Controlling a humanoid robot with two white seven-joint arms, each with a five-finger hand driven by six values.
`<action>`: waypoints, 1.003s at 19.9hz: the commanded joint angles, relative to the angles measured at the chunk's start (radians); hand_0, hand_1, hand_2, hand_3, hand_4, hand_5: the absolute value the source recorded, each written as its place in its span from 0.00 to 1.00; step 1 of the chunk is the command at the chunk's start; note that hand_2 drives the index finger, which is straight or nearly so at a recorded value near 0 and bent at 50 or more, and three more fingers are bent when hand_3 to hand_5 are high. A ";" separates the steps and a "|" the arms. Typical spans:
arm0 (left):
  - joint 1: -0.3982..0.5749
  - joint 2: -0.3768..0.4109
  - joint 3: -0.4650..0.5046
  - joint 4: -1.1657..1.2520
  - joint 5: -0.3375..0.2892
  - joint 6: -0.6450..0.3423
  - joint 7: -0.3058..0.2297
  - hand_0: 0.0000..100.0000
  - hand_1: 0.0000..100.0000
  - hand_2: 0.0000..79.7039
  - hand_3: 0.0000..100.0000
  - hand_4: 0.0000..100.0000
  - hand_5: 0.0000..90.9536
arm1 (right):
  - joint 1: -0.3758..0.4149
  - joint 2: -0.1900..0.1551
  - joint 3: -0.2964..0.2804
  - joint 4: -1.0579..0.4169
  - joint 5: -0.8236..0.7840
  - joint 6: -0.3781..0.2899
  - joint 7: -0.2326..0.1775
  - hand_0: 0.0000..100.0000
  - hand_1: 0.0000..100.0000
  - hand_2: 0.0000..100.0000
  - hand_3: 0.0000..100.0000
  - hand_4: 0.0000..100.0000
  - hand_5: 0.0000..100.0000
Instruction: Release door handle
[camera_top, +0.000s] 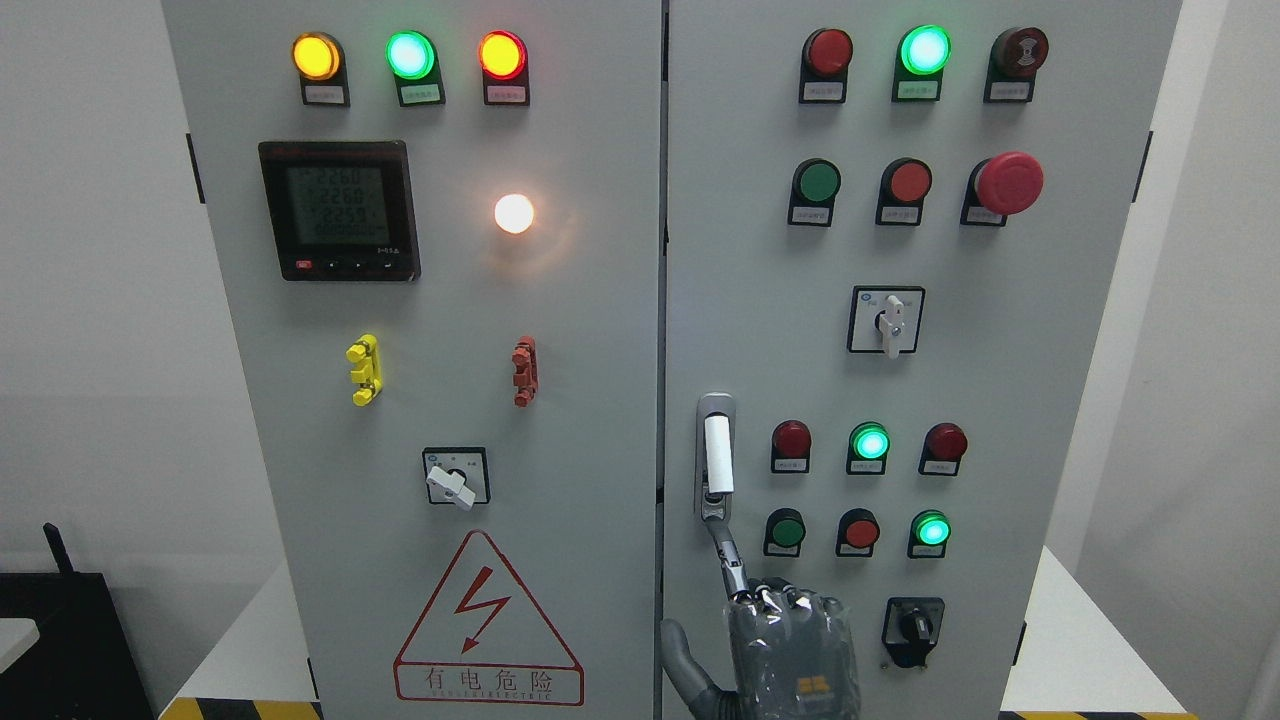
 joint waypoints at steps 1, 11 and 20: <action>0.000 0.000 -0.012 -0.015 0.000 0.000 -0.001 0.12 0.39 0.00 0.00 0.00 0.00 | 0.038 0.011 -0.043 -0.032 -0.022 -0.008 -0.016 0.37 0.44 0.44 0.87 0.81 0.96; 0.000 0.000 -0.012 -0.015 0.000 0.000 -0.001 0.12 0.39 0.00 0.00 0.00 0.00 | -0.053 0.014 -0.055 -0.039 -0.065 -0.016 0.007 0.30 0.31 1.00 1.00 1.00 0.97; 0.000 -0.001 -0.012 -0.015 0.000 0.000 -0.001 0.12 0.39 0.00 0.00 0.00 0.00 | -0.039 0.013 -0.055 -0.041 -0.069 -0.014 0.007 0.28 0.31 1.00 1.00 1.00 0.98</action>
